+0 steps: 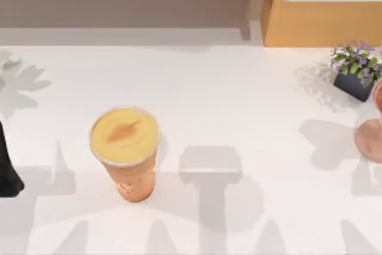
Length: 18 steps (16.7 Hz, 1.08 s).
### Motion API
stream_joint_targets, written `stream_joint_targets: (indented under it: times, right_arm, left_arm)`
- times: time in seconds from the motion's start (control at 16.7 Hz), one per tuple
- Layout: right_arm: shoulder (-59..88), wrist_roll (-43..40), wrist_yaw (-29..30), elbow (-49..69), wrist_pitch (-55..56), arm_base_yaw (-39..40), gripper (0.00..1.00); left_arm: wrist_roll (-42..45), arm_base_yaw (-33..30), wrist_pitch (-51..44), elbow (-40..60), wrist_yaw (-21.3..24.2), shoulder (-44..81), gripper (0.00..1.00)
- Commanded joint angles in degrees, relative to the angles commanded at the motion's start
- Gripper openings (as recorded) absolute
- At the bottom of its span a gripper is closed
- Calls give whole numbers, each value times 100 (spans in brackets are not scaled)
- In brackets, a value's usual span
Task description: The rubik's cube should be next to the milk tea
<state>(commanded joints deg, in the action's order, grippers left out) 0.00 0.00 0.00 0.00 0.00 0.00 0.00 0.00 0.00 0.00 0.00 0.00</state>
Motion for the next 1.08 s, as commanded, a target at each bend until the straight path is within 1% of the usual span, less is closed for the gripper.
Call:
stream_joint_targets:
  times: [0.24, 0.42, 0.66, 1.08]
  right_arm:
    - [0, 0, 0, 0, 0, 0, 100]
    - [0, 0, 0, 0, 0, 0, 100]
    - [0, 0, 0, 0, 0, 0, 100]
    - [0, 0, 0, 0, 0, 0, 100]
  left_arm:
    - [2, -65, 22, 185, -59, 187, 100]
    - [11, -300, 101, 913, -274, 919, 100]
    - [30, -785, 263, 2609, -718, 2701, 100]
    - [67, -1759, 590, 6178, -1609, 6749, 100]
